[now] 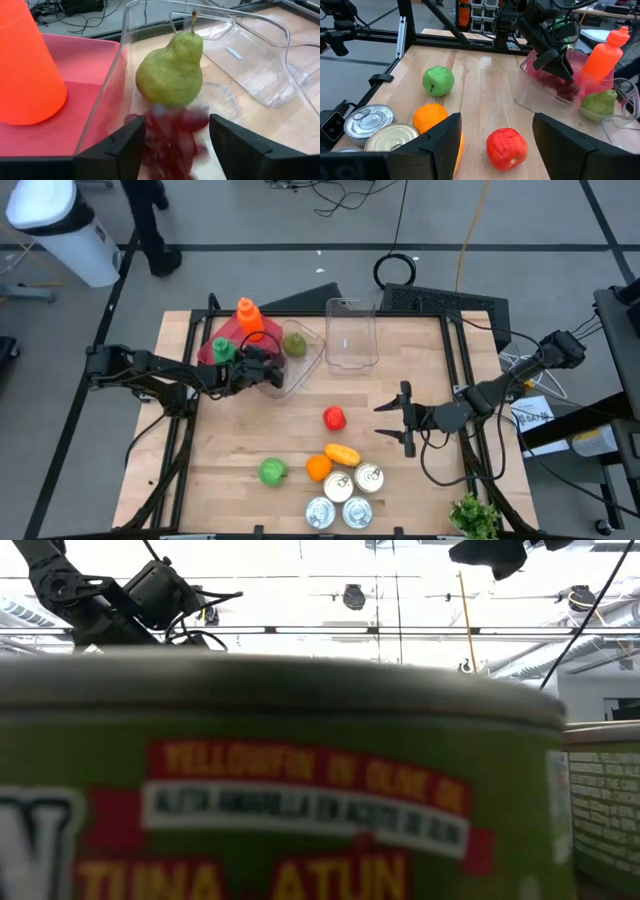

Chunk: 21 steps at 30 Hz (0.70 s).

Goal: Pick & Place Food Item
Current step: Put the red grapes into the left transparent bin, then put the red apple into the left transparent bin

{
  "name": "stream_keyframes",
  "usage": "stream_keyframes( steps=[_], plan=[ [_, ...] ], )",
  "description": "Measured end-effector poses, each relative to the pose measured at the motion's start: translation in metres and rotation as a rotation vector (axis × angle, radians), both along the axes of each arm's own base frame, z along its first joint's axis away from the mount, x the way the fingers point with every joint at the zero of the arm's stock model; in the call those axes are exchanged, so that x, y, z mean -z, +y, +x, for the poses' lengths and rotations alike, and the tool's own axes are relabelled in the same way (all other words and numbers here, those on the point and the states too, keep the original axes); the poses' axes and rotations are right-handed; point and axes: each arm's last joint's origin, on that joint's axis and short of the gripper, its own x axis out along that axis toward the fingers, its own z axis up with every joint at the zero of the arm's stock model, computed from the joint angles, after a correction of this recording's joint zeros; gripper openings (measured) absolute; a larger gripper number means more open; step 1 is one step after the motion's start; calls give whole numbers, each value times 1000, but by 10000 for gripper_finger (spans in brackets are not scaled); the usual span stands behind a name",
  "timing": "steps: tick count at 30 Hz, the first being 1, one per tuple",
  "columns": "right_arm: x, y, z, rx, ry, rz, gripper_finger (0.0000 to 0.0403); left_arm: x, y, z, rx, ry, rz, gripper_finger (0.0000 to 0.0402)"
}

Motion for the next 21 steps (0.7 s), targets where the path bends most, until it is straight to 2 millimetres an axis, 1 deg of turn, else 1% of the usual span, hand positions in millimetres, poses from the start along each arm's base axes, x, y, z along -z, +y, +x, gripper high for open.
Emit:
stream_keyframes(
  steps=[2, 4, 8, 13, 17, 19, 21],
  plan=[
    [0, 0, 0, 0, 0, 1, 232, 0, 0, 0, 1, 2, 1, 234],
    [0, 0, 0, 1, 0, 2, 232, 0, 0, 0, 1, 2, 2, 230],
    [0, 0, 0, 0, 0, 2, 229, -2, 0, 0, 17, 16, 33, 190],
    [3, 1, 2, 6, 1, 24, 227, -19, -5, 2, 57, -84, 78, 143],
    [25, 6, 10, 0, -62, 46, 231, -34, -12, 4, 145, -179, 105, 129],
    [40, 8, 14, -11, -115, 34, 232, -41, -16, 4, 170, -223, 124, 133],
    [53, 10, 17, -25, -176, -6, 232, -44, -20, 5, 192, -241, 126, 145]
  ],
)
